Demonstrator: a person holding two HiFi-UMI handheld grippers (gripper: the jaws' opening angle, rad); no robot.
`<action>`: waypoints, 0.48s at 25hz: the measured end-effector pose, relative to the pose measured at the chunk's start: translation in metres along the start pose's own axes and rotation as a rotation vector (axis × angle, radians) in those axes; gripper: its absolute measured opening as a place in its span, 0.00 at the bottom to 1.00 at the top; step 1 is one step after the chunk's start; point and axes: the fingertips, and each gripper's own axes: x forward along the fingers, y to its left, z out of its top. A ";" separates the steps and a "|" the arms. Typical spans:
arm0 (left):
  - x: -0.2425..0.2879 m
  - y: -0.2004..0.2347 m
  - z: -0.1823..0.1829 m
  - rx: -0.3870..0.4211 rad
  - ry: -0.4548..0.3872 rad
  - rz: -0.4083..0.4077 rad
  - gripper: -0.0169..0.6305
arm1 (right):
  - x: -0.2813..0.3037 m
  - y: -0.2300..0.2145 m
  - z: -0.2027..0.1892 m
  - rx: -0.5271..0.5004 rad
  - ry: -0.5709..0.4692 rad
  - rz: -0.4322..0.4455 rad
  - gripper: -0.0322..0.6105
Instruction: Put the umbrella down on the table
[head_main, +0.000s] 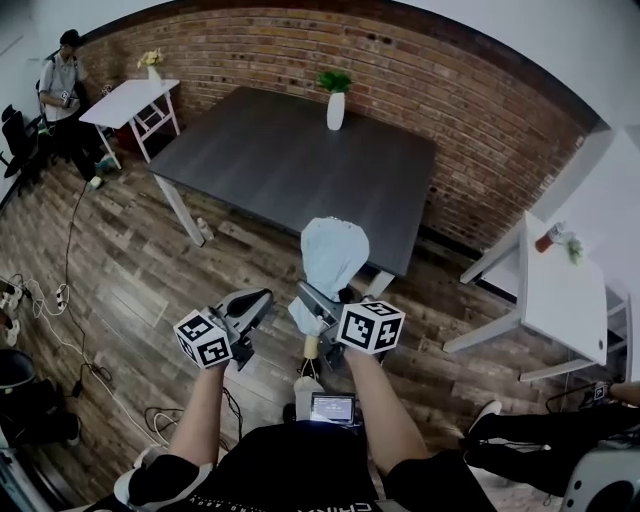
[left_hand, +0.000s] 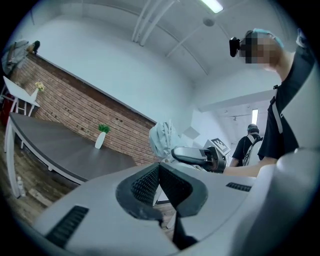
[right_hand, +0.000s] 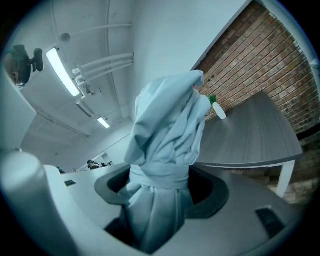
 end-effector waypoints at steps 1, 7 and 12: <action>0.001 0.005 0.001 0.000 0.000 0.005 0.03 | 0.006 -0.002 0.001 0.002 0.001 0.004 0.52; 0.018 0.043 0.010 -0.001 0.010 0.027 0.03 | 0.041 -0.023 0.015 0.023 0.005 0.024 0.52; 0.047 0.075 0.021 0.001 0.026 0.019 0.03 | 0.069 -0.050 0.038 0.031 0.004 0.026 0.52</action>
